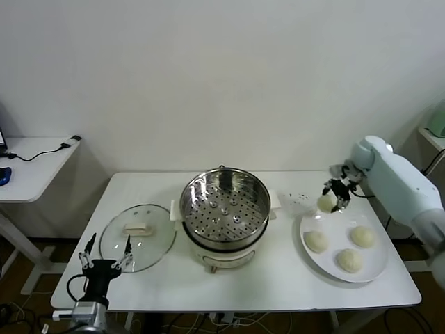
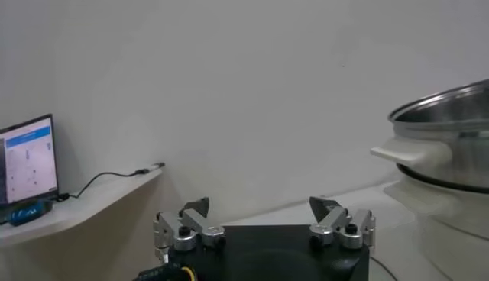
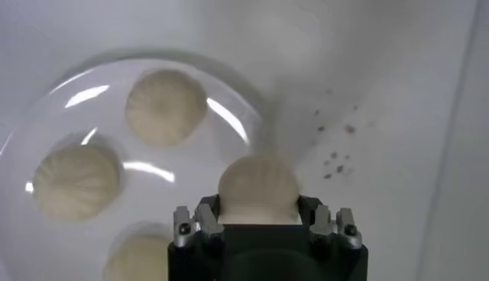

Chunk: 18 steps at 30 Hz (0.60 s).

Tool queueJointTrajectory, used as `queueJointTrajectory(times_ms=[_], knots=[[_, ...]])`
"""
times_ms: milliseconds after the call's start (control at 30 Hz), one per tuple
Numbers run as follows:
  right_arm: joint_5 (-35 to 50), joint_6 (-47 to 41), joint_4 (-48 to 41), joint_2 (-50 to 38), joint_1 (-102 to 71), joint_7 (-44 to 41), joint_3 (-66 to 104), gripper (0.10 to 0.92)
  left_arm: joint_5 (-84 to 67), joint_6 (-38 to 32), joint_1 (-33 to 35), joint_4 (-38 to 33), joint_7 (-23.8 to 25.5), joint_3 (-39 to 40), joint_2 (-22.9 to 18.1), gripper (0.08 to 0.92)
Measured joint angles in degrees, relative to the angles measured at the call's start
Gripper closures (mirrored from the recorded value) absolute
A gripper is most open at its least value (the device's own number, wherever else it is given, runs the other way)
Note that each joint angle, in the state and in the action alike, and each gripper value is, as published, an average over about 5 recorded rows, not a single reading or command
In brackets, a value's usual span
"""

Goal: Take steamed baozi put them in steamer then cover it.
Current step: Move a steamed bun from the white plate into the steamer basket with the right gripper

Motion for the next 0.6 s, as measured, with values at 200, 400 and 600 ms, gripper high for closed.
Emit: queueJointTrajectory(times_ms=[200,400,600], knots=[[4.77,4.91,4.62,4.25,10.36,-0.36,-9.32,0.355,-0.05,-0.08,0.45,-0.23,-0.01,-0.09,-0.01,0.177],[4.42,10.48,8.48,10.74,15.69,0.58,-13.95,0.349,-0.13,-0.06,0.72,-0.48,-0.14,-0.07,-0.03,0.177],[0.67,15.28,10.77,16.62,16.36,2.34,-16.09,0.348,-0.65,0.11,1.3,-1.11,-0.23,-0.4,0.15,0.177]])
